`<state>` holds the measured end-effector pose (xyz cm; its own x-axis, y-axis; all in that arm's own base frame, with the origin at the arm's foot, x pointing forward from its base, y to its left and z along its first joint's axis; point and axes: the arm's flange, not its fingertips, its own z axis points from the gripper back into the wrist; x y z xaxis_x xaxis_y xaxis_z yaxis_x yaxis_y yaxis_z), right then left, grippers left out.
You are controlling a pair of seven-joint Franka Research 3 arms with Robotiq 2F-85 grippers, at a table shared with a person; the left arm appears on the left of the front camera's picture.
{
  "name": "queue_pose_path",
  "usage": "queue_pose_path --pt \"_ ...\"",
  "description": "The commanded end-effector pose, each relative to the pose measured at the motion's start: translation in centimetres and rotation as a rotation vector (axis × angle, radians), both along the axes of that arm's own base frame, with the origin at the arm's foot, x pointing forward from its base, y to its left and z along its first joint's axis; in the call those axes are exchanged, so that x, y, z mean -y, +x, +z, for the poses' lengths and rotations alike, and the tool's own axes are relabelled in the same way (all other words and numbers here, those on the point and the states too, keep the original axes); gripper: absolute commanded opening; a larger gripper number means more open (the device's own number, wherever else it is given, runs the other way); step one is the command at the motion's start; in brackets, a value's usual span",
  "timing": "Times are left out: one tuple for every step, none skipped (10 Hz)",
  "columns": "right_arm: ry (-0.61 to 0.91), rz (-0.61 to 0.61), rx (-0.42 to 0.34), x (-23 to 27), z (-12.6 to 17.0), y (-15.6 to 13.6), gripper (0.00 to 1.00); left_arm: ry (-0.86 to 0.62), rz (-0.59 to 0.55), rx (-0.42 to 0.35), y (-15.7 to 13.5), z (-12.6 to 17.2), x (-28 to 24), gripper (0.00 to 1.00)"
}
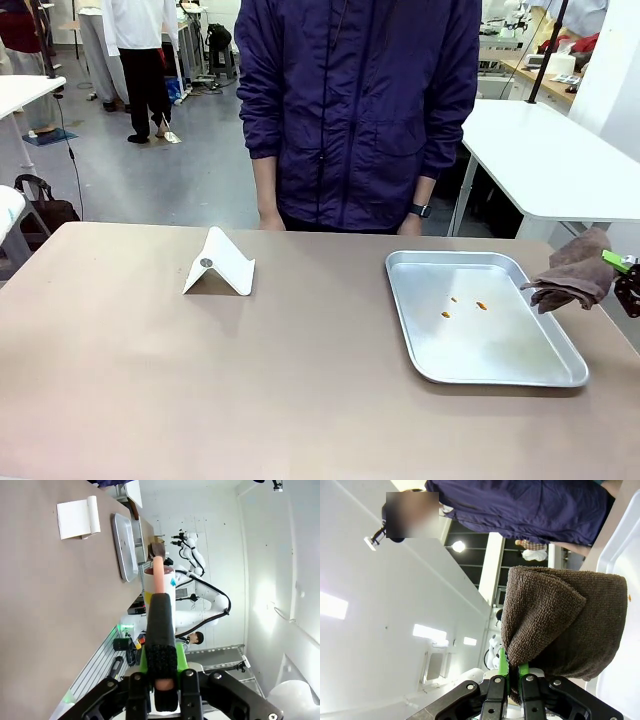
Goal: Clean the surface of the table.
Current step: If a person points to the right, clean the right side of the table with your right hand, and if they point to the left, clean the left side with your left hand, then clean the area not pointed to by the person.
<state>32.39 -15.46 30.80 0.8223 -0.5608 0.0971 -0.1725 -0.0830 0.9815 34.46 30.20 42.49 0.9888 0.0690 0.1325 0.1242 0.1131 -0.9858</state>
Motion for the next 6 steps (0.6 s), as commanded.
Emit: queue_pose_path --pt "0.004 0.004 -0.001 -0.07 0.58 0.05 0.00 0.012 -0.007 -0.008 -0.01 0.93 -0.06 0.22" --pt "0.004 0.004 -0.001 -0.07 0.58 0.05 0.00 0.012 -0.007 -0.008 -0.01 0.93 -0.06 0.22" --pt "0.004 0.004 -0.001 -0.07 0.58 0.05 0.00 0.012 -0.007 -0.008 -0.01 0.93 -0.06 0.22" --pt "0.004 0.004 -0.001 -0.07 0.58 0.05 0.00 0.012 -0.007 -0.008 -0.01 0.93 -0.06 0.22" --pt "0.004 0.004 -0.001 -0.07 0.58 0.05 0.00 0.012 -0.007 -0.008 -0.01 0.93 -0.06 0.22" --pt "0.004 0.004 -0.001 -0.07 0.58 0.05 0.00 0.012 -0.007 -0.008 -0.01 0.93 -0.06 0.22"
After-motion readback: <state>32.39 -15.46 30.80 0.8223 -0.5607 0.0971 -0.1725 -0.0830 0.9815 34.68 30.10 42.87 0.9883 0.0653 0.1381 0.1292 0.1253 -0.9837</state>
